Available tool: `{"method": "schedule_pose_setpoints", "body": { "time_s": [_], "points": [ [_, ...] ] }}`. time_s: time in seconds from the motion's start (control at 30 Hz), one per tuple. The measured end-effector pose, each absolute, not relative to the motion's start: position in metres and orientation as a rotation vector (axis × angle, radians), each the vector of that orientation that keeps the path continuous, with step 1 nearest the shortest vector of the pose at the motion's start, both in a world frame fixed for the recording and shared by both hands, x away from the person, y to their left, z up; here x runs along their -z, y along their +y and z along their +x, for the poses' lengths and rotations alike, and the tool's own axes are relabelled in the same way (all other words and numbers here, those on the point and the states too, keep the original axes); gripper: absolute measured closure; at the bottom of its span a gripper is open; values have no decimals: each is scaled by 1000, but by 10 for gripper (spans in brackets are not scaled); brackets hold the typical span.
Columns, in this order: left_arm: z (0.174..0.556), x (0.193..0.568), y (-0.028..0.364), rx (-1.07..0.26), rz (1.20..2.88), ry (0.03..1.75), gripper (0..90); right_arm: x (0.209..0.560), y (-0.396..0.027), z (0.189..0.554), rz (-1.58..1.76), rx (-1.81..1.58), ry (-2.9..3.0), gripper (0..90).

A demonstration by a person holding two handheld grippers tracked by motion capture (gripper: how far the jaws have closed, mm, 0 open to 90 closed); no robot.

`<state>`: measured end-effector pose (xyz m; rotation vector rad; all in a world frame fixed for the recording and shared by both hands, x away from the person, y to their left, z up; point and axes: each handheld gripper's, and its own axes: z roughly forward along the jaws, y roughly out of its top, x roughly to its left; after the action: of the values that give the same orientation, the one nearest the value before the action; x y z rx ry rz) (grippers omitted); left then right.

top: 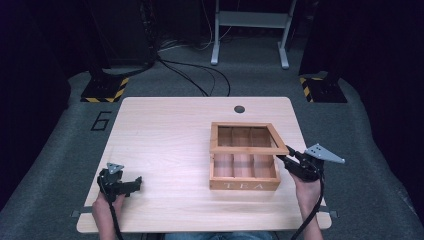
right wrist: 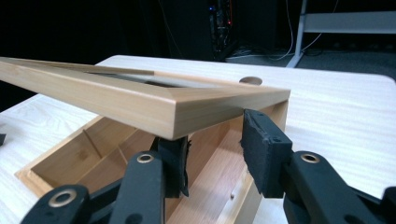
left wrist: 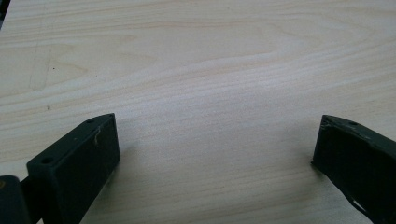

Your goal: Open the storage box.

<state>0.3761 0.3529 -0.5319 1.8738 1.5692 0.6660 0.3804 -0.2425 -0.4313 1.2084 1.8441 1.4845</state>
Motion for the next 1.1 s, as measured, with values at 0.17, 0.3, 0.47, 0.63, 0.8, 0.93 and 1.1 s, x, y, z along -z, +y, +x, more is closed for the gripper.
{"method": "schedule_pose_setpoints", "body": {
  "time_s": [0.17, 0.3, 0.47, 0.63, 0.8, 0.93, 1.1],
  "points": [
    [376, 532, 353, -666, 1874, 1569, 5, 443, -243, 375, 1228, -1480, 1857, 623],
    [376, 532, 353, -666, 1874, 1569, 4, 450, -243, 372, 1243, -1481, 1880, 632],
    [376, 532, 353, -666, 1874, 1569, 5, 458, -242, 369, 1264, -1460, 1896, 631],
    [376, 532, 353, -666, 1874, 1569, 5, 467, -241, 365, 1292, -1428, 1921, 630],
    [376, 532, 353, -666, 1874, 1569, 5, 475, -241, 362, 1317, -1400, 1950, 626],
    [376, 532, 353, -666, 1874, 1569, 4, 477, -240, 360, 1331, -1389, 1962, 611],
    [376, 532, 353, -666, 1874, 1569, 5, 478, -239, 357, 1324, -1364, 1979, 587]
  ]
}}
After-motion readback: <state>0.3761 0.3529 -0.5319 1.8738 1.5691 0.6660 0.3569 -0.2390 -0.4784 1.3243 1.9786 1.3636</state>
